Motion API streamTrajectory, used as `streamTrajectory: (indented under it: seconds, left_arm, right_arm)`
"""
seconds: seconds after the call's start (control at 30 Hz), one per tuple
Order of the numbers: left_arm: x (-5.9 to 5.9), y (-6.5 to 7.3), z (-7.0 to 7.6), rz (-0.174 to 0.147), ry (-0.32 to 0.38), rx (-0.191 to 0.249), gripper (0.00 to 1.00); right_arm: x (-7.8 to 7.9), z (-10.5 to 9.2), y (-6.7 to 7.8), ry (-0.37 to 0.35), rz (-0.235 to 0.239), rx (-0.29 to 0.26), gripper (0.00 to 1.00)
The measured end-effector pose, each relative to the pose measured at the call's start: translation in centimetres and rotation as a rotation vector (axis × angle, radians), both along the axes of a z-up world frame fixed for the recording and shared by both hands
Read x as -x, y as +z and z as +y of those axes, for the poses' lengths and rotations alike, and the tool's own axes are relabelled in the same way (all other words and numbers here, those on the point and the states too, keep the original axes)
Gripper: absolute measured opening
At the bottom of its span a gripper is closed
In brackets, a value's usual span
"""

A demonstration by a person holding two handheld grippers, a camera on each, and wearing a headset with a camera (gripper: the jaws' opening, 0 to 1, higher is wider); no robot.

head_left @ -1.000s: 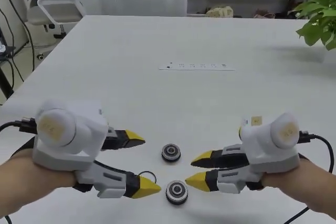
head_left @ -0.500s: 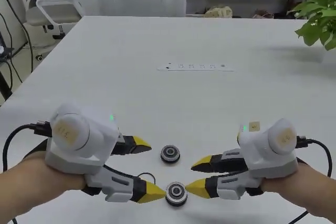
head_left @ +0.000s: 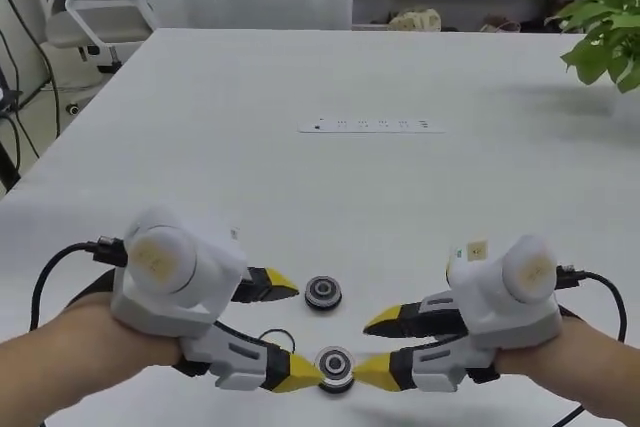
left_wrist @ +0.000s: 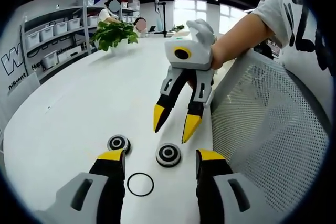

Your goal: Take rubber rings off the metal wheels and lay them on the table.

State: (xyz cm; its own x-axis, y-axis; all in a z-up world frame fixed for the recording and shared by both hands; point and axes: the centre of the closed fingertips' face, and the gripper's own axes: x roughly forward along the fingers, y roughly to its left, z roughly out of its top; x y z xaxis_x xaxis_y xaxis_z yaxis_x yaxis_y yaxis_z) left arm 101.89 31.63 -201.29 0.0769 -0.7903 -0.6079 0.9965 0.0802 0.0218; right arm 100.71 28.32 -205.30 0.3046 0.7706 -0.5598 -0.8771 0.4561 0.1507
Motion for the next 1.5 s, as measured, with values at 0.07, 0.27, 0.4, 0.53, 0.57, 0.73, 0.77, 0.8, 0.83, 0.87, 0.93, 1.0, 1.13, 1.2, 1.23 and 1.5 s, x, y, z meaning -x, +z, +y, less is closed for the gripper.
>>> streamTrajectory:
  seconds: [0.07,0.27,0.4,0.53,0.57,0.73,0.77,0.8,0.83,0.87,0.93,1.0,1.13,1.2,1.23,1.5]
  left_arm:
    - [0.0,-0.2,-0.1,0.008,-0.002,-0.002,0.50]
    - [0.3,-0.9,-0.5,0.025,-0.015,-0.014,0.46]
    - [0.5,-1.4,-0.8,0.034,-0.023,-0.021,0.44]
    - [0.6,-1.9,-1.0,0.048,-0.029,-0.030,0.42]
    - [0.7,-2.0,-1.0,0.051,-0.031,-0.031,0.41]
    - [1.0,-2.5,-1.2,0.064,-0.043,-0.043,0.37]
    - [1.1,-2.5,-1.2,0.065,-0.044,-0.043,0.36]
    - [1.2,-2.6,-1.2,0.071,-0.045,-0.043,0.36]
    - [1.2,-2.7,-1.3,0.075,-0.046,-0.044,0.35]
    - [1.3,-2.8,-1.4,0.080,-0.046,-0.046,0.35]
    - [1.3,-2.9,-1.5,0.081,-0.049,-0.048,0.34]
    - [1.4,-3.1,-1.5,0.086,-0.052,-0.049,0.33]
    - [1.6,-3.3,-1.8,0.100,-0.052,-0.049,0.30]
    - [1.7,-3.4,-1.8,0.105,-0.054,-0.048,0.28]
    - [1.8,-3.5,-1.9,0.109,-0.054,-0.048,0.28]
    - [1.9,-4.2,-1.9,0.127,-0.050,-0.055,0.23]
  right_arm:
    - [0.2,0.1,-0.2,0.008,0.001,0.006,0.30]
    - [0.5,0.4,-0.8,0.030,0.002,0.023,0.29]
    - [0.5,0.5,-1.0,0.037,0.001,0.030,0.28]
    - [0.4,0.4,-1.3,0.034,0.003,0.032,0.26]
    - [0.4,0.4,-1.3,0.034,0.004,0.032,0.26]
    - [0.5,0.5,-1.7,0.044,0.006,0.040,0.25]
    - [0.6,0.5,-1.8,0.048,0.005,0.044,0.25]
    - [0.7,0.6,-1.9,0.052,0.006,0.048,0.25]
    - [0.7,0.7,-2.0,0.059,0.004,0.052,0.24]
    - [0.8,0.7,-2.0,0.063,0.003,0.054,0.24]
    - [0.8,0.9,-2.0,0.068,-0.003,0.054,0.23]
    - [0.8,1.0,-2.0,0.070,-0.005,0.054,0.22]
    - [0.8,1.0,-2.2,0.072,-0.006,0.062,0.21]
    - [0.9,1.0,-2.3,0.076,-0.006,0.063,0.20]
    - [0.9,1.0,-2.3,0.077,-0.006,0.064,0.19]
    - [0.8,1.0,-2.4,0.073,-0.005,0.063,0.18]
